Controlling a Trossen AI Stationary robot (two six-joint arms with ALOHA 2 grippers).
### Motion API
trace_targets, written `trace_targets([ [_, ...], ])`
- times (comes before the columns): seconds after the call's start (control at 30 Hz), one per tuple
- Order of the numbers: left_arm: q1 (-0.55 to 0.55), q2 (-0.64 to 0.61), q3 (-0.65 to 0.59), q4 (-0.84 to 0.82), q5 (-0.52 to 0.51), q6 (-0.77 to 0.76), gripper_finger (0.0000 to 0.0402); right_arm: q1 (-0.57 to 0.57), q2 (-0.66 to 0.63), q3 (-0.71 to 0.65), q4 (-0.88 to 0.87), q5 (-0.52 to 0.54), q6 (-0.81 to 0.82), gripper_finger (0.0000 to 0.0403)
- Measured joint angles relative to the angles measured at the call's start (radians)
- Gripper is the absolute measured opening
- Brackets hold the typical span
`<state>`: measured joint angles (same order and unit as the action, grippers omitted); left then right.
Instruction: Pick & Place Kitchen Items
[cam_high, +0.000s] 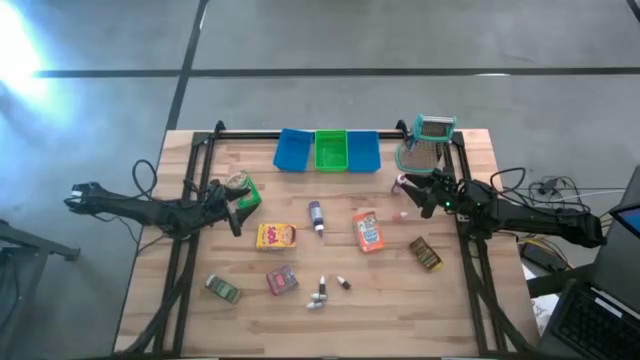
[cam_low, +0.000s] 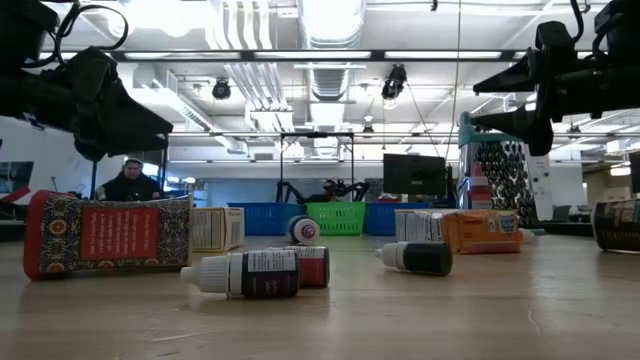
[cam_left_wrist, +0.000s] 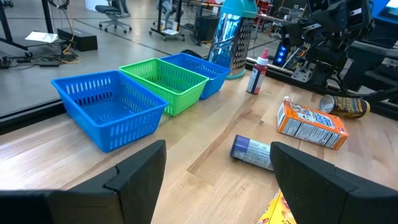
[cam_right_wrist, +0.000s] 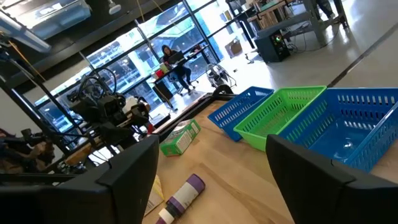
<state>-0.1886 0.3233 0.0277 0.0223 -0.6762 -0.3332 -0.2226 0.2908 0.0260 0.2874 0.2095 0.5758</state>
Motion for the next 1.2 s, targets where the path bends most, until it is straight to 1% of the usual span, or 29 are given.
trace_targets([
  [0.5,0.0,0.0,0.0,0.0,-0.001,0.0,0.0294,0.0,0.0,0.0,0.0,0.0,0.0,0.0346],
  [0.7,0.0,0.0,0.0,0.0,-0.005,0.0,0.0294,0.0,0.0,0.0,0.0,0.0,0.0,0.0359],
  [0.87,0.0,0.0,0.0,0.0,-0.004,0.0,0.0294,0.0,0.0,0.0,0.0,0.0,0.0,0.0353],
  [1.2,0.0,0.0,0.0,0.0,-0.003,0.0,0.0294,0.0,0.0,0.0,0.0,0.0,0.0,0.0322],
])
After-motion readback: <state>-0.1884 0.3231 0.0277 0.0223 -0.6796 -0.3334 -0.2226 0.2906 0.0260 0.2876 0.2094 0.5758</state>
